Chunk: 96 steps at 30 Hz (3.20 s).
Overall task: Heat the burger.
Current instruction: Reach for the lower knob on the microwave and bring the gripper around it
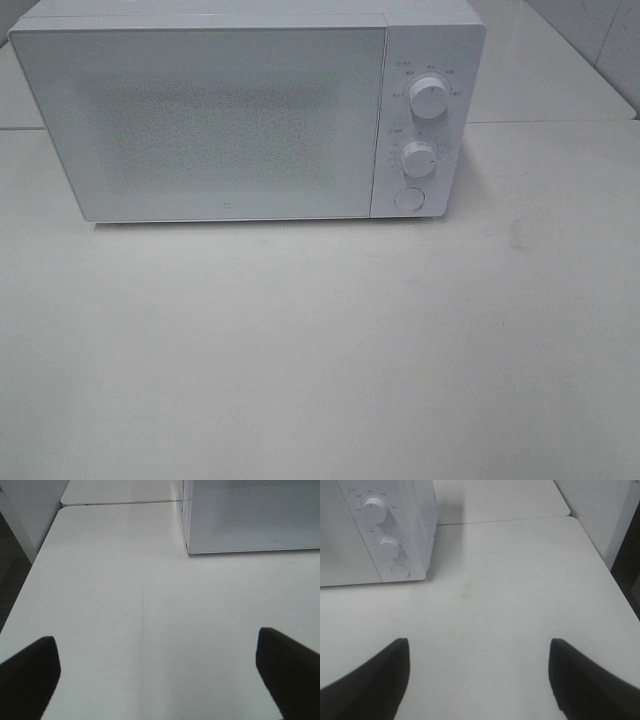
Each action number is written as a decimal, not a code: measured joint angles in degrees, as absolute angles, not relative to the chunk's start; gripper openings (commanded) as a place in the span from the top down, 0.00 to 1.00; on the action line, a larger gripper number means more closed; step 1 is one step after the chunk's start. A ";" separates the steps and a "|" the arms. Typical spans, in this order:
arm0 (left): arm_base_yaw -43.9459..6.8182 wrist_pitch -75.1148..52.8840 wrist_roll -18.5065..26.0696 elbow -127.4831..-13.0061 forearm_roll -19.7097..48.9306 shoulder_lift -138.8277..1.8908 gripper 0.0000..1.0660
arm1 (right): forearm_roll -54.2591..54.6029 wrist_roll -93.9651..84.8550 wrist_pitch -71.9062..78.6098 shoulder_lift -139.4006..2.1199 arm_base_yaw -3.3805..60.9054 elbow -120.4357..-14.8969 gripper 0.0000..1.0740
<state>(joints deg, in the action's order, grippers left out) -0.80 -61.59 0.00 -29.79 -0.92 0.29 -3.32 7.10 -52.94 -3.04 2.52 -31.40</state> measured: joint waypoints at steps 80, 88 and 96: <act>-0.80 -61.59 0.00 -29.79 -0.92 0.29 0.05 | 45.21 -11.29 68.93 -98.61 38.45 -16.33 0.31; -0.80 -61.59 0.00 -29.79 -0.92 0.29 0.05 | 49.96 -16.84 69.16 -98.72 41.31 -22.69 0.28; -0.80 -61.59 0.00 -29.79 -0.92 0.29 0.05 | 48.53 -17.93 69.33 -100.73 41.31 -27.16 0.29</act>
